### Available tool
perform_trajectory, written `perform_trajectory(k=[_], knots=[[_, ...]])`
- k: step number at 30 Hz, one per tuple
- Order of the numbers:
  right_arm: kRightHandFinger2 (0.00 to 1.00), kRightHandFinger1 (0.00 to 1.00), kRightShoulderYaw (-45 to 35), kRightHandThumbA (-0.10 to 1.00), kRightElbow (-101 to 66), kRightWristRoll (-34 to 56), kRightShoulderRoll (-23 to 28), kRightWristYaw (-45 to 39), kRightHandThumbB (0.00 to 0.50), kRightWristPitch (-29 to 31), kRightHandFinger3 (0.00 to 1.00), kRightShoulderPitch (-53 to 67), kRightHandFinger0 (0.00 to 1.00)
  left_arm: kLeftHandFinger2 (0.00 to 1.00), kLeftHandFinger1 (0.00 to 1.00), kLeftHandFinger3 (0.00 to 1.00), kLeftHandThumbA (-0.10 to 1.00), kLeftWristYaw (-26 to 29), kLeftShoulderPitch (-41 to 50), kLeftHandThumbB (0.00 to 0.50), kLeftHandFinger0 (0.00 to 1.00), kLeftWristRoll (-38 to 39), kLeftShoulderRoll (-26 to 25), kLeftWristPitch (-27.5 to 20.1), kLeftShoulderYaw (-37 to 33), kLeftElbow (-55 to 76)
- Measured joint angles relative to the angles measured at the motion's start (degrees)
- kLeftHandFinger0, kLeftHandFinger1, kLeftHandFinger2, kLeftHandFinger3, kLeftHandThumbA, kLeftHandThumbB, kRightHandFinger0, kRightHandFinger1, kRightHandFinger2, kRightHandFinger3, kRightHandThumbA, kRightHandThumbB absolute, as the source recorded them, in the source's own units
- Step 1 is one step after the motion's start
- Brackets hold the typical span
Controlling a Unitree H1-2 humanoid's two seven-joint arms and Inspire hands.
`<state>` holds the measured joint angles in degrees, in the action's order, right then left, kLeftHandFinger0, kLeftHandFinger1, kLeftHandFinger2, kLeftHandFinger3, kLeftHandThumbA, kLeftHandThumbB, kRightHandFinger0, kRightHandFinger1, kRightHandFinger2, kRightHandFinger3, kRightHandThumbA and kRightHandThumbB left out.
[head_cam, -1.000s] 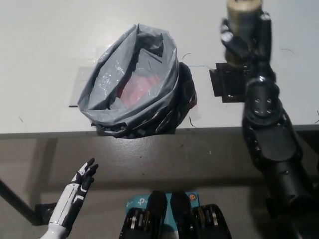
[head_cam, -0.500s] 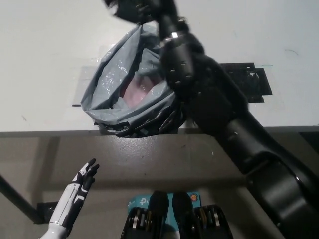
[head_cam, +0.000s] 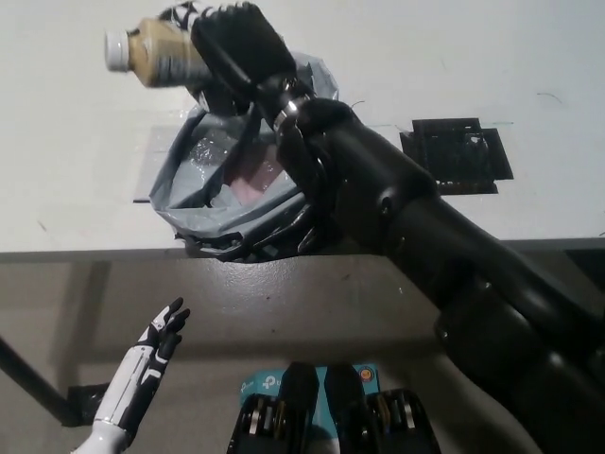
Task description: Use the right hand to pick up a bottle of protein shake and place it into a plastic bag on the left side
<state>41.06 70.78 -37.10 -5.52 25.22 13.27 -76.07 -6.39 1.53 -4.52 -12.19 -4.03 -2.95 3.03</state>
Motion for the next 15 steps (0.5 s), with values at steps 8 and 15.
perform_trajectory(k=[8, 15], knots=[[0.69, 0.31, 0.7, -0.10, 1.6, -1.9, 0.6, 0.1, 0.221, 1.6, 0.75, 3.2, 0.02, 1.00, 1.00, 1.00, 1.00, -0.5, -0.5, 0.208, 1.00, -0.1, -0.1, 0.1, -0.2, 0.5], [1.00, 1.00, 0.6, 0.89, 1.5, -1.9, 1.1, -4.2, 0.455, 2.0, 1.00, 6.8, 0.93, 1.00, 1.00, 1.00, 1.00, -0.7, -0.6, 0.198, 1.00, -0.1, -0.1, 0.0, -0.2, 0.5]])
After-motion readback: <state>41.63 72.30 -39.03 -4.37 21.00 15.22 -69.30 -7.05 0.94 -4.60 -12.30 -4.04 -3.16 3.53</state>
